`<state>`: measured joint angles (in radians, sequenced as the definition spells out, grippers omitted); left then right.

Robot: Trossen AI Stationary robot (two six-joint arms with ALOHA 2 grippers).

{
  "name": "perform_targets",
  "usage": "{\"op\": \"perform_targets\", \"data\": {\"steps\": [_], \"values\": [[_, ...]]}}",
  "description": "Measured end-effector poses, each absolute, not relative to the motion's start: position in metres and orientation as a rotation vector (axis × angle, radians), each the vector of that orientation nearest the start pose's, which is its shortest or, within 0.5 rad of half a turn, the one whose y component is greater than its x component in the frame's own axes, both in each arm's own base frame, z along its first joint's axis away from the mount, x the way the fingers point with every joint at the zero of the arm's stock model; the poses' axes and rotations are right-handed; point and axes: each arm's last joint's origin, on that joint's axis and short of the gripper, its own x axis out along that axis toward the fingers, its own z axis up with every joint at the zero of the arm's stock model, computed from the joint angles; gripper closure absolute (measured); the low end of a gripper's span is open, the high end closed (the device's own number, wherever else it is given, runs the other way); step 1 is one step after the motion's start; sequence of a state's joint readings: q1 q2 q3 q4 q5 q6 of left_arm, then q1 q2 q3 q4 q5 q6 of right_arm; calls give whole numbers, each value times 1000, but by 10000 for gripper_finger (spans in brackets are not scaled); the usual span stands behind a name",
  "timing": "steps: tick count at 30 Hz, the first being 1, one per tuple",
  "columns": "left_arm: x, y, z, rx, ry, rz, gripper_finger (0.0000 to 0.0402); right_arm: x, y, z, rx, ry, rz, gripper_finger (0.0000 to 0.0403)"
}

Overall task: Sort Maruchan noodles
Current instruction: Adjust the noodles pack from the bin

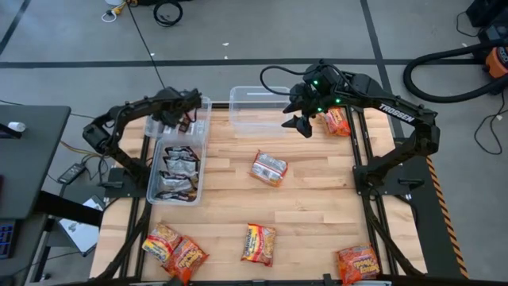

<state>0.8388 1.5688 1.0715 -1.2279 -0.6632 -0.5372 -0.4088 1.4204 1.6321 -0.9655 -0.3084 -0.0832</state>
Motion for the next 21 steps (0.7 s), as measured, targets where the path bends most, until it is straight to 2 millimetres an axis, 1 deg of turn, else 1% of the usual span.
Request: {"op": "perform_targets", "data": {"steps": [3, 5, 7, 8, 10, 11, 13, 16, 21], "values": [[160, 205, 235, -672, 1439, 1454, 257, 257, -102, 409, 193, 715, -68, 135], [172, 209, 246, -799, 1329, 1308, 257, 257, -102, 409, 192, 716, -70, 135], [187, 211, 250, -838, 1203, 1172, 257, 257, -102, 409, 187, 720, -87, 135], [193, 213, 249, -846, 1153, 1135, 257, 257, -103, 409, 185, 722, -101, 135], [200, 215, 242, -892, 1093, 1103, 257, 257, -103, 408, 196, 725, -129, 135], [201, 217, 235, -930, 1077, 1094, 257, 256, -103, 408, 207, 727, -134, 135], [200, 224, 220, -989, 1059, 1097, 257, 256, -103, 408, 227, 732, -140, 135], [195, 232, 204, -1047, 1035, 1124, 252, 256, -103, 408, 254, 732, -149, 135], [187, 242, 199, -1102, 998, 1138, 219, 256, -103, 408, 299, 727, -169, 135]]}}
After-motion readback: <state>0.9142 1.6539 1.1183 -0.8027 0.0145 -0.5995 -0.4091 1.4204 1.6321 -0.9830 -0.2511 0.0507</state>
